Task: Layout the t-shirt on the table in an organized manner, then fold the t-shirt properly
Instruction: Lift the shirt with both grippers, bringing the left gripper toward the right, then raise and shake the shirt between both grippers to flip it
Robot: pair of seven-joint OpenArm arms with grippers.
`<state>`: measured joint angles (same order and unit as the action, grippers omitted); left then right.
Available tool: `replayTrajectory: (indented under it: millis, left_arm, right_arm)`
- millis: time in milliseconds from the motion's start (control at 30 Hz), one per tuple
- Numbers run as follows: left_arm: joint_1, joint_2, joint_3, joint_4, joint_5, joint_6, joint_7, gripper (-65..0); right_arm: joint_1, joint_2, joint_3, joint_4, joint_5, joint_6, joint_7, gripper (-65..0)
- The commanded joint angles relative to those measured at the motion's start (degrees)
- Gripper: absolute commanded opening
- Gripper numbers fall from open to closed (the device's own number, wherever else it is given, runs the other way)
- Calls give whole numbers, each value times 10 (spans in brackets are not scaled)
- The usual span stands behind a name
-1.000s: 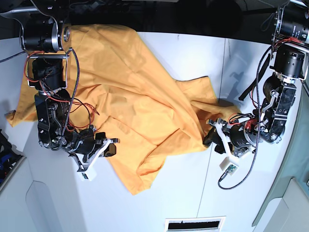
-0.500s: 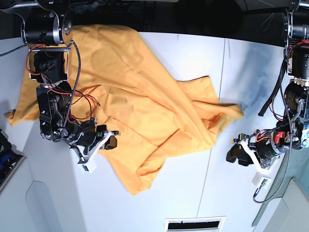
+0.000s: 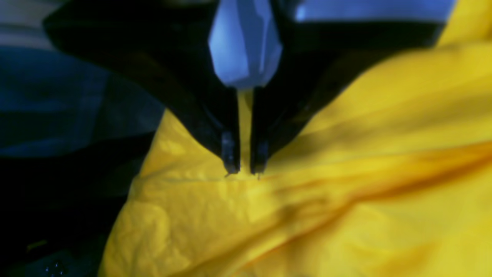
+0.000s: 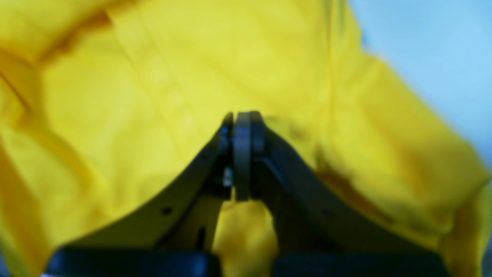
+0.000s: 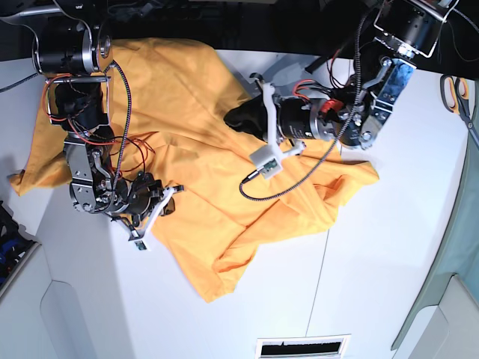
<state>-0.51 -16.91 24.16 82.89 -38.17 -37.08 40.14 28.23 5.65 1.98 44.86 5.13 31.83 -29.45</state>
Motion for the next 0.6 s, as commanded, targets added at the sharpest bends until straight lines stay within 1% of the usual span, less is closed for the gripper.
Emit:
replayTrajectory:
  millis: [0, 67, 100, 167, 200, 267, 333, 400, 500, 567]
  left_arm:
    - [-13, 5, -1, -10, -1, 9, -18, -592]
    - [-14, 27, -1, -51, 24, 9, -20, -592]
    - [-17, 35, -1, -71, 49, 9, -20, -592]
    - [-27, 41, -1, -110, 99, 16, -19, -592]
    - [-36, 39, -1, -128, 115, 28, -17, -592]
    - [-59, 28, -2, -163, 132, 54, -17, -593]
    - [-86, 10, -2, -192, 132, 65, -17, -593]
    - [-116, -10, -2, -213, 132, 75, -18, -607]
    - [-162, -37, -2, -234, 136, 81, -18, -623]
    - [-196, -44, -2, -250, 146, 82, -21, -622]
  right_arm:
    - [17, 3, -8, -5, -10, -1, 4, -650]
    - [17, 6, -24, -28, -25, -2, 6, -650]
    - [17, 11, -33, -35, -26, -2, 6, -650]
    - [16, 23, -45, -38, -25, -6, 6, -650]
    - [16, 32, -48, -37, -25, -8, 6, -650]
    - [16, 52, -48, -37, -15, -8, 5, -650]
    - [15, 76, -48, -37, 14, -8, 3, -650]
    - [14, 96, -48, -37, 49, -7, -7, -650]
    - [14, 111, -48, -37, 92, -7, -42, -650]
    - [11, 114, -48, -37, 118, -5, -71, -650]
